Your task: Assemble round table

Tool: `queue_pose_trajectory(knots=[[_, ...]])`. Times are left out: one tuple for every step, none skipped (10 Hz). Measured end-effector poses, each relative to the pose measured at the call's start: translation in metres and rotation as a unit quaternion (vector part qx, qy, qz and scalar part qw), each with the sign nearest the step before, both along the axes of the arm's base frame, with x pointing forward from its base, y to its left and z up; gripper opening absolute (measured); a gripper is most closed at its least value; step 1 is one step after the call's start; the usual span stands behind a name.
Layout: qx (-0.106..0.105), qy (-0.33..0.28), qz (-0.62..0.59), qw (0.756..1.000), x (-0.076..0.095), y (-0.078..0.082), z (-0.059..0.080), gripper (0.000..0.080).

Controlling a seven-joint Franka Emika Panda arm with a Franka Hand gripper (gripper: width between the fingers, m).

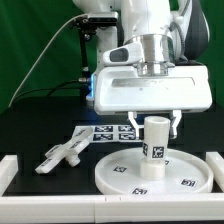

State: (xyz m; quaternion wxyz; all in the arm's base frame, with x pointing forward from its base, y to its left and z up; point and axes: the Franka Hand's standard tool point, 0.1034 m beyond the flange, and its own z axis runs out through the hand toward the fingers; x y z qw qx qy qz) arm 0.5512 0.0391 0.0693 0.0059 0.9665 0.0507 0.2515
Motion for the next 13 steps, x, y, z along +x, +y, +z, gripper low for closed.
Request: queue_pose_trajectory(knots=[[0.0,-0.002,0.0,1.0,0.0,0.001,0.0,0.0406],[0.0,-0.001,0.0,1.0,0.0,0.001,0.0,0.0406],[0.001,0.004,0.0,1.0,0.0,0.001,-0.001,0.0486],[0.001,0.004,0.0,1.0,0.0,0.001,-0.001,0.0596],[0.002,0.013,0.0,1.0,-0.002,0.001,-0.002,0.0596],[0.007,0.044,0.002,0.999,-0.002,0.002,0.004,0.0633],[0.011,0.057,0.001,0.998,0.001,0.002,0.015,0.0646],[0.017,0.088,0.002,0.996,0.003,0.005,0.018,0.0646],[0.025,0.132,0.003,0.991,0.005,0.009,0.018,0.0649],[0.028,0.148,0.002,0.989,0.011,0.007,0.017,0.0649],[0.029,0.174,0.005,0.984,0.009,0.004,0.012,0.0649],[0.031,0.201,0.003,0.979,0.005,0.0,0.009,0.0649],[0.038,0.254,0.003,0.966,-0.002,-0.003,0.01,0.0649]])
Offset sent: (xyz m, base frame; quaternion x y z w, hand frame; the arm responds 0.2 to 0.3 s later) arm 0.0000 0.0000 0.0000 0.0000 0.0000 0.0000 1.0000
